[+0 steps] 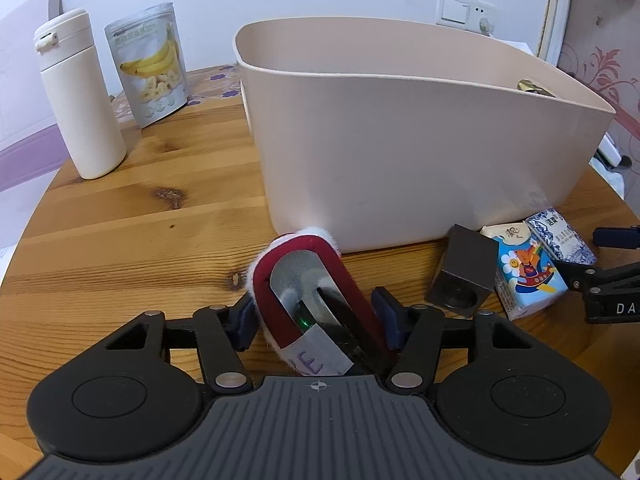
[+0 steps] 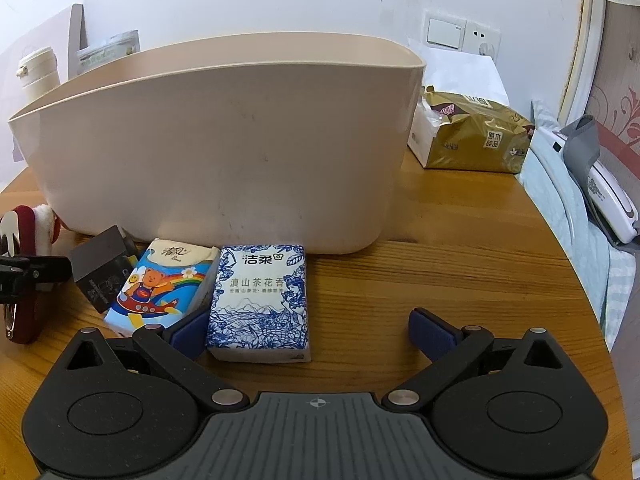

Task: Organize objects
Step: 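Grasp the red-and-white fluffy hair clip with left tool while right tool grasps blue-and-white tissue pack, then carry hair clip with left tool while right tool carries tissue pack over the bin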

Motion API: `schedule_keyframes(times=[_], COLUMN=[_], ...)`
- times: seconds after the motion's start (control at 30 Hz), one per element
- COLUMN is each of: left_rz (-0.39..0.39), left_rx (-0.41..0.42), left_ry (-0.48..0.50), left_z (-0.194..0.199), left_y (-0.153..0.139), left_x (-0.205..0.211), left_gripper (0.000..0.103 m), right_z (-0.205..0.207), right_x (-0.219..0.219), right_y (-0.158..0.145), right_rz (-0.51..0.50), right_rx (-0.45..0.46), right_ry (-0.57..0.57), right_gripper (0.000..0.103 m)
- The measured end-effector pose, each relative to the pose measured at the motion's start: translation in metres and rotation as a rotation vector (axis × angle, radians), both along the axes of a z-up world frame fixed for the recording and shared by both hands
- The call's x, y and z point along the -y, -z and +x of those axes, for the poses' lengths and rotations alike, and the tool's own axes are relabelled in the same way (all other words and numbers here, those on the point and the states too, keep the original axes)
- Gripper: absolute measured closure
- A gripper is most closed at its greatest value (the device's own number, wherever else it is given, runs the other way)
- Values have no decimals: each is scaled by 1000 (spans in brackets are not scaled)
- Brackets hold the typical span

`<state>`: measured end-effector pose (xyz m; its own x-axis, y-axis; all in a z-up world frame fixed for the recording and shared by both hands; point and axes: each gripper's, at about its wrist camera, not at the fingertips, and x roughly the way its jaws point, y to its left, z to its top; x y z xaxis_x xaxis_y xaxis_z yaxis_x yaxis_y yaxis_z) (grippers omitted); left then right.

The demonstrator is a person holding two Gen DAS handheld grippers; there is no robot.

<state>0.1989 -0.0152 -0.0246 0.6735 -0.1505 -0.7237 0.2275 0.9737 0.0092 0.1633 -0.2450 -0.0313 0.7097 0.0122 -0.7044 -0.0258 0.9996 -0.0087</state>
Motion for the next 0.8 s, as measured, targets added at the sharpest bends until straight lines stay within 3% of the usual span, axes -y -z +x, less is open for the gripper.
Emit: schedule_keyframes(times=[0.27,0.47,0.8], left_rz=[-4,-31,-55], left_rx=[2,-10,-8], left_ry=[13,29,40], left_z=[-6,-9,-25], left_y=[-1,-4,-9], left_x=[1,-1,-3], left_gripper=[49,53,54], right_z=[0,-4,-17], right_x=[-8,-17,-10], right_y=[-5,-9,-10], right_rz=[-1,1,4], right_rx=[10,14,3], right_ry=[-43,-87,-83], right_gripper=[29,58,60])
